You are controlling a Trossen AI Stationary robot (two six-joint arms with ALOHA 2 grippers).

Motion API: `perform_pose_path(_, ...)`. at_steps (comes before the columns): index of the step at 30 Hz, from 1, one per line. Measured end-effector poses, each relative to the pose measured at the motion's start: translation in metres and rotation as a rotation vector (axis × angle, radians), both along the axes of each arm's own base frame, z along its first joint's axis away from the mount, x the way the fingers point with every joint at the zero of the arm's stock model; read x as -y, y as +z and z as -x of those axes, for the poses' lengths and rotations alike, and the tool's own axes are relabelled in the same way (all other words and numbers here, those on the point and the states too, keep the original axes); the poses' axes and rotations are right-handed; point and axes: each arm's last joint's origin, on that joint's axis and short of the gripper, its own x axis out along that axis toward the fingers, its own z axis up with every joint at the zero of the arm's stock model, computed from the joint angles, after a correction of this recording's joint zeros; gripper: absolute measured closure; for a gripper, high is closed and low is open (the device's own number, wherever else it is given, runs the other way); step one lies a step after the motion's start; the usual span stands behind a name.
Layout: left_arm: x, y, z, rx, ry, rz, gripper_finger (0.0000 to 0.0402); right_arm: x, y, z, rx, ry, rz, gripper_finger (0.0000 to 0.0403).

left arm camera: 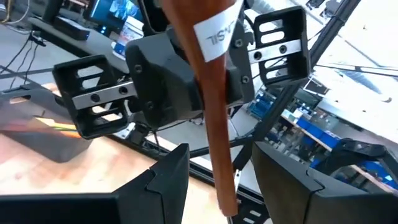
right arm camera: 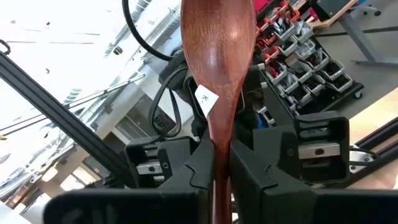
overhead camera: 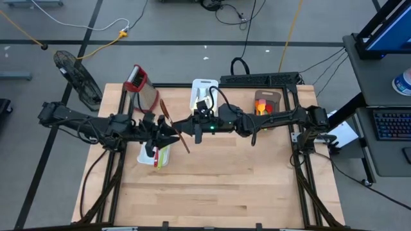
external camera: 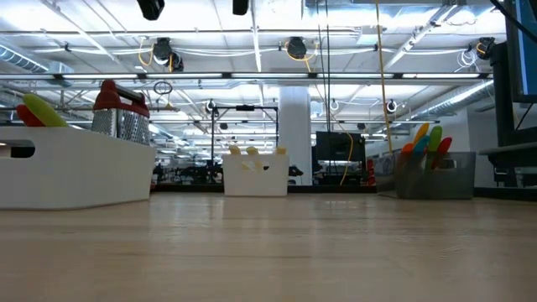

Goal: Pick & Place Kitchen Items
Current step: Put the brown serving spoon into the bottom white bin

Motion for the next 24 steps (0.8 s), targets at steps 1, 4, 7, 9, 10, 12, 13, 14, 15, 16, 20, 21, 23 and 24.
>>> perform_pose_path(1, 0.000, 0.000, 0.000, 0.002, 0.000, 0.002, 0.0219, 0.000, 0.000, 0.000, 0.000, 0.000, 0.000, 0.0382)
perform_pose_path(4, 0.000, 0.002, 0.000, 0.017, 0.004, 0.013, 0.0219, 0.000, 0.000, 0.000, 0.001, 0.000, 0.000, 0.0382)
perform_pose_path(7, -0.001, 0.005, -0.001, 0.051, 0.015, 0.016, 0.0220, 0.000, 0.000, 0.000, 0.000, -0.001, 0.002, 0.0382)
perform_pose_path(9, -0.002, 0.005, -0.001, 0.057, 0.021, 0.024, 0.0220, 0.000, 0.000, 0.000, -0.002, -0.010, 0.004, 0.0381)
perform_pose_path(10, -0.003, 0.005, -0.001, 0.061, 0.023, 0.031, 0.0220, 0.001, 0.000, 0.000, -0.002, -0.024, 0.003, 0.0382)
perform_pose_path(12, -0.005, 0.005, -0.002, 0.060, 0.032, 0.040, 0.0220, 0.001, 0.000, 0.000, -0.001, -0.048, 0.012, 0.0381)
perform_pose_path(13, -0.006, 0.005, -0.002, 0.055, 0.036, 0.044, 0.0220, 0.002, 0.000, 0.000, -0.001, -0.065, 0.020, 0.0381)
perform_pose_path(14, -0.007, 0.005, -0.002, 0.052, 0.041, 0.048, 0.0220, 0.002, 0.000, 0.000, -0.001, -0.083, 0.028, 0.0381)
perform_pose_path(15, -0.008, 0.004, -0.002, 0.051, 0.045, 0.053, 0.0220, 0.001, 0.000, 0.000, -0.002, -0.097, 0.039, 0.0382)
perform_pose_path(16, -0.009, 0.005, -0.002, 0.052, 0.049, 0.054, 0.0220, 0.001, -0.001, 0.000, -0.003, -0.115, 0.047, 0.0381)
perform_pose_path(20, -0.013, 0.005, -0.003, 0.055, 0.069, 0.069, 0.0220, -0.004, -0.001, 0.000, -0.015, -0.192, 0.077, 0.0381)
perform_pose_path(21, -0.014, 0.005, -0.003, 0.053, 0.073, 0.079, 0.0220, -0.005, -0.002, 0.000, -0.021, -0.214, 0.084, 0.0381)
perform_pose_path(23, -0.016, 0.004, -0.003, 0.051, 0.082, 0.083, 0.0220, -0.008, -0.002, 0.001, -0.028, -0.258, 0.102, 0.0382)
perform_pose_path(24, -0.017, 0.004, -0.004, 0.049, 0.088, 0.086, 0.0220, -0.009, -0.002, 0.001, -0.031, -0.283, 0.113, 0.0382)
